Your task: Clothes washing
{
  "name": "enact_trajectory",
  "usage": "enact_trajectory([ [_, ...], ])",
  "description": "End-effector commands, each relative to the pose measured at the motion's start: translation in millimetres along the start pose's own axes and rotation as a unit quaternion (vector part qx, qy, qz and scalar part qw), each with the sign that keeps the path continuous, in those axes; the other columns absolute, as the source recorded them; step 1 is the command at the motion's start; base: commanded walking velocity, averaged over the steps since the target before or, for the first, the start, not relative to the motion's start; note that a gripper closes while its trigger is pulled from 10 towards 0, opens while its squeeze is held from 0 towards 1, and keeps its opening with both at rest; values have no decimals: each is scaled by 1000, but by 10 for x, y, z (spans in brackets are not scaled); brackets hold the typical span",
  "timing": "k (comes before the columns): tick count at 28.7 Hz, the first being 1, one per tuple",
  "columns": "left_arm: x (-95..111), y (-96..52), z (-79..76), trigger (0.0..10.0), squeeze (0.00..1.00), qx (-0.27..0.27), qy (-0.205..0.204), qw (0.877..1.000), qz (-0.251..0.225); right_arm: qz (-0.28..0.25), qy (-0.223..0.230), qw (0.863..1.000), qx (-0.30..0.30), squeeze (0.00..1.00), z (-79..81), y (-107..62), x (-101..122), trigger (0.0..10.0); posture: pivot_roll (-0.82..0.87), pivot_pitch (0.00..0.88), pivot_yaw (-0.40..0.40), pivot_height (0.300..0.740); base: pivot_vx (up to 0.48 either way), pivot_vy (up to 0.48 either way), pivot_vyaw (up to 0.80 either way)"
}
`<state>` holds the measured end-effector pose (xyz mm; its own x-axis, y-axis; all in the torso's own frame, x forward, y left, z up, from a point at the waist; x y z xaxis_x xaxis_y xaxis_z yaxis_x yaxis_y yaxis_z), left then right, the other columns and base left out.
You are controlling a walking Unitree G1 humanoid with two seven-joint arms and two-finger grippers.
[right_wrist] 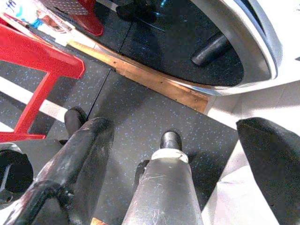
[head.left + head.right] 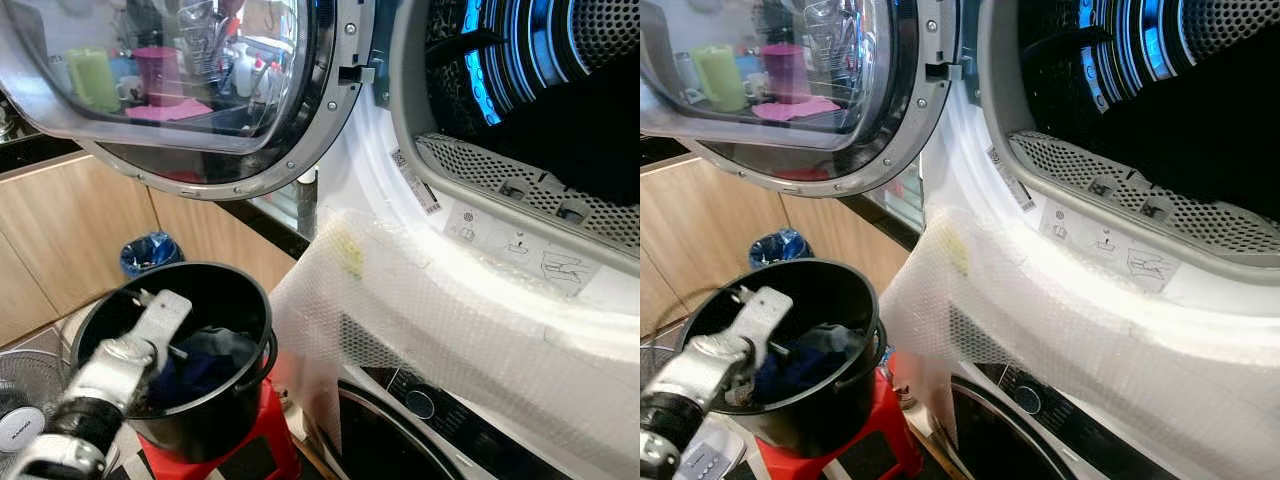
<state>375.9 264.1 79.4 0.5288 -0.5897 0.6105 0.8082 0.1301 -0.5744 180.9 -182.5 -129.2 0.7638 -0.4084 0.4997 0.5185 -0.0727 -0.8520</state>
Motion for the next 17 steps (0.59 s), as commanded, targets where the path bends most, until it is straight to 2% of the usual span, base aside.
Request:
enact_trajectory([
  [1,-93,25,-20,10000,0,-7,-6,1000,17,2,1,1000,-1,0,-22,0,6,10000,198,104,-74,740,0,0,0],
  [4,-158,42,-80,10000,0,-28,-5,999,29,2,-12,1000,2,0,-13,5,29,10000,201,103,-79,740,0,0,0],
  [9,-186,74,-181,10000,0,-52,24,998,31,-3,-24,1000,2,0,-13,9,70,10000,201,102,-79,740,0,0,0],
  [15,125,66,-243,10000,0,-82,-3,996,-31,-11,-24,1000,4,0,-3,12,113,10000,193,99,-79,740,0,0,0],
  [17,281,40,-227,10000,0,-94,-35,993,-59,-13,-24,1000,3,0,-8,11,115,10000,196,100,-80,740,0,0,0],
])
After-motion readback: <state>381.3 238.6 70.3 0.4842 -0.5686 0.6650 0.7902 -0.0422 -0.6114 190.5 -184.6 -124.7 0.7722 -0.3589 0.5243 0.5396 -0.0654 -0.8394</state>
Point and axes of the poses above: a point about 5 cm out from each wrist's last joint towards the gripper, its own y axis pointing out of the wrist towards the gripper, its own x axis along the axis of the wrist's last joint, z = x × y, the point moved 4 cm from there along y, pointing out of the wrist towards the gripper, and after that the axes turned 9 degrees about y, right-handed, at the moved point
